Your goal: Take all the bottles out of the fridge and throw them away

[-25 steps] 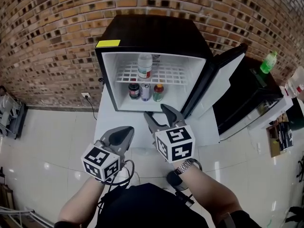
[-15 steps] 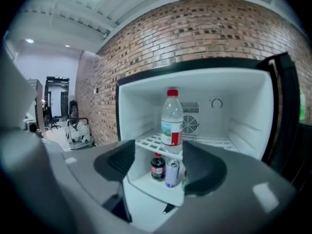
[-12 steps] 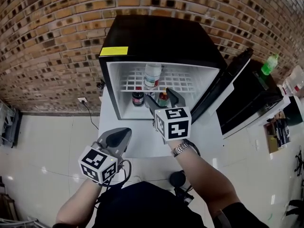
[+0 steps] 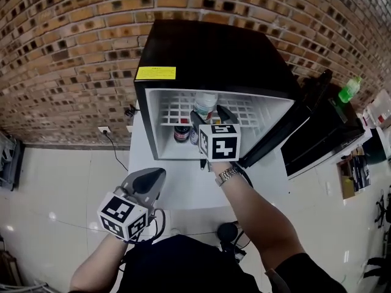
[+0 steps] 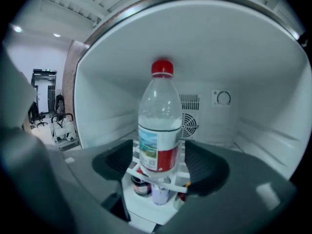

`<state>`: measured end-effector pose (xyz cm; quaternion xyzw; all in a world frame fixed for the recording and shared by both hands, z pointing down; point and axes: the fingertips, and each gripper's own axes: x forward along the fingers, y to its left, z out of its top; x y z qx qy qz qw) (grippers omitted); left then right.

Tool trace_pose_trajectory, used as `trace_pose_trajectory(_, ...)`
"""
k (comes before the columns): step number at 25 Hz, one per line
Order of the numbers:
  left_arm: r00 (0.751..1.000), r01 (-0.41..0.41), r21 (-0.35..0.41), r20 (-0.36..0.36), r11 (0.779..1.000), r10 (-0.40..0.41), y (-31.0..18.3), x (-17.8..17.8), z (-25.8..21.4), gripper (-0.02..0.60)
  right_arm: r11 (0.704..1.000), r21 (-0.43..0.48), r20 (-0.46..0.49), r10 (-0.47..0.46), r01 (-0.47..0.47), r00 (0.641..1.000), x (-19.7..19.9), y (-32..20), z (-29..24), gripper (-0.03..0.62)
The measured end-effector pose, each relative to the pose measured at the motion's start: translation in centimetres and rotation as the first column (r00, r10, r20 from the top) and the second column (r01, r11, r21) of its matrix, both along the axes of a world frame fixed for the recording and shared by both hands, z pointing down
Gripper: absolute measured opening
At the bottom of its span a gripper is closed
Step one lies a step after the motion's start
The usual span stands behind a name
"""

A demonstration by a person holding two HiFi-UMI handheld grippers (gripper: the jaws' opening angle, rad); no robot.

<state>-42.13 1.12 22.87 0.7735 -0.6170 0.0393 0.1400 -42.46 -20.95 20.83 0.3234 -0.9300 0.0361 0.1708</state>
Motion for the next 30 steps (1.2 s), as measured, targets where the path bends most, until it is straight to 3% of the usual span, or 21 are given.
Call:
trace_pose_trajectory(16, 0.999, 0.034, -0.012, -0.012, 0.999, -0.035, 0.6, -3.0, 0.6, 0.003, 1.0, 0.009, 0.007, 0.02, -0.021, 1.0, -1.4, -1.2, 0.1, 0.301)
trace_pose_trajectory(30, 1.0, -0.017, -0.018, -0.001, 1.0, 0.017, 0.7, 2.4, 0.5, 0.003, 0.999, 0.018, 0.052, -0.049, 0.048, 0.997, 5.0, 4.7, -0.3, 0.292)
